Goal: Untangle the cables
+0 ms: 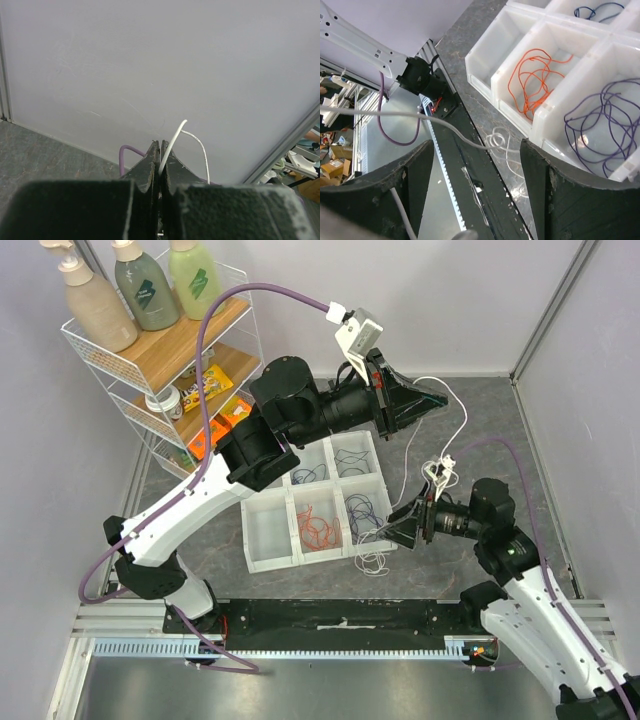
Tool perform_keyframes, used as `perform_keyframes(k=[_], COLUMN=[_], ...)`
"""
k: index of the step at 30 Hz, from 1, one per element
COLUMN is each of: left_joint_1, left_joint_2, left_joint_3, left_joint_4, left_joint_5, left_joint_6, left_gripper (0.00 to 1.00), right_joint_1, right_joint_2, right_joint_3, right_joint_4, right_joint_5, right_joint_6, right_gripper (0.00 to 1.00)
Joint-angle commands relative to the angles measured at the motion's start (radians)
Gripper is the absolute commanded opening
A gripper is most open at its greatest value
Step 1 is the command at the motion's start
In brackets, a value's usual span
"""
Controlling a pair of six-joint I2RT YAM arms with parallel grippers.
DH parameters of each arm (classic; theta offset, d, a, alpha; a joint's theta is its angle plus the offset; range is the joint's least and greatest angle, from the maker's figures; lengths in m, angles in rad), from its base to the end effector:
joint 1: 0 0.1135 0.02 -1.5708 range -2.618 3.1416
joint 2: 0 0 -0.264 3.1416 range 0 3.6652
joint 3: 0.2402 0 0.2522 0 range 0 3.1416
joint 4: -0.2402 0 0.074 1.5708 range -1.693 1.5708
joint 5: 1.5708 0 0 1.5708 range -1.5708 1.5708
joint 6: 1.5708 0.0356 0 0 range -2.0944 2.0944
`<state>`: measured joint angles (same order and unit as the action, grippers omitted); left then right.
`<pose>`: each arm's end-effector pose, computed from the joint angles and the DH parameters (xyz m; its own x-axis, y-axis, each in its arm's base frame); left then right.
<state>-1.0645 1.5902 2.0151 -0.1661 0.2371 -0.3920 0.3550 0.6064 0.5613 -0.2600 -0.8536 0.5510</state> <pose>0.1520 -0.2914 0.5609 -0.2521 -0.3111 -0.9163 0.9348 0.1666 -0.3138 0.1251 0.0750 0.2836 -0.7125 0.1029 -0.6941 -0.6215 0.3669 0.6922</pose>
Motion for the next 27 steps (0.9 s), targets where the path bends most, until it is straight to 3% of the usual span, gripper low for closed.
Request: perform_keyframes(k=[1,4,10,13,17,18,19,20,23,27], left_joint_1=[-0.005,-0.003,-0.005,0.001,0.035,0.043,0.052,0.054,0.058,0.07], left_joint_2=[-0.027,-0.022,-0.021,-0.004,0.047,0.037,0.019,-0.011,-0.148,-0.341], left_joint_3=[0.027,0.028,0.051,0.092,0.185,0.168,0.136,0.093,-0.105,-0.343], left_joint_4=[0.014,0.008,-0.082,-0.235,-0.478,-0.504,-0.522,-0.524,-0.465,-0.417], left_joint_5=[0.01,0.01,-0.027,-0.076,-0.084,-0.067,-0.058,-0.058,-0.097,-0.128], left_joint_6=[-0.045,-0.045,-0.015,0.025,0.058,0.065,0.074,0.084,0.105,0.12], left_gripper=[0.02,0.02,0.02,0.05,0.52,0.58,0.75,0.81,0.91,0.93], right_joint_1=[0.073,0.16,0.233,0.231,0.22,0.213,0.205,0.197,0.145,0.064], right_joint_2=[0.056,0.105,0.113,0.09,0.055,0.055,0.061,0.067,0.101,0.128], right_joint_3=[0.035,0.051,0.066,0.089,0.14,0.162,0.181,0.204,0.256,0.299], right_joint_4=[0.169,0.214,0.197,0.186,0.18,0.179,0.18,0.177,0.173,0.179], right_joint_5=[0.082,0.152,0.298,0.294,0.265,0.254,0.229,0.22,0.151,0.058], right_joint_6=[0.041,0.05,0.099,0.179,0.282,0.299,0.315,0.332,0.374,0.406], right_gripper=[0.76,0.67,0.03,0.0,0.0,0.0,0.0,0.0,0.0,0.0])
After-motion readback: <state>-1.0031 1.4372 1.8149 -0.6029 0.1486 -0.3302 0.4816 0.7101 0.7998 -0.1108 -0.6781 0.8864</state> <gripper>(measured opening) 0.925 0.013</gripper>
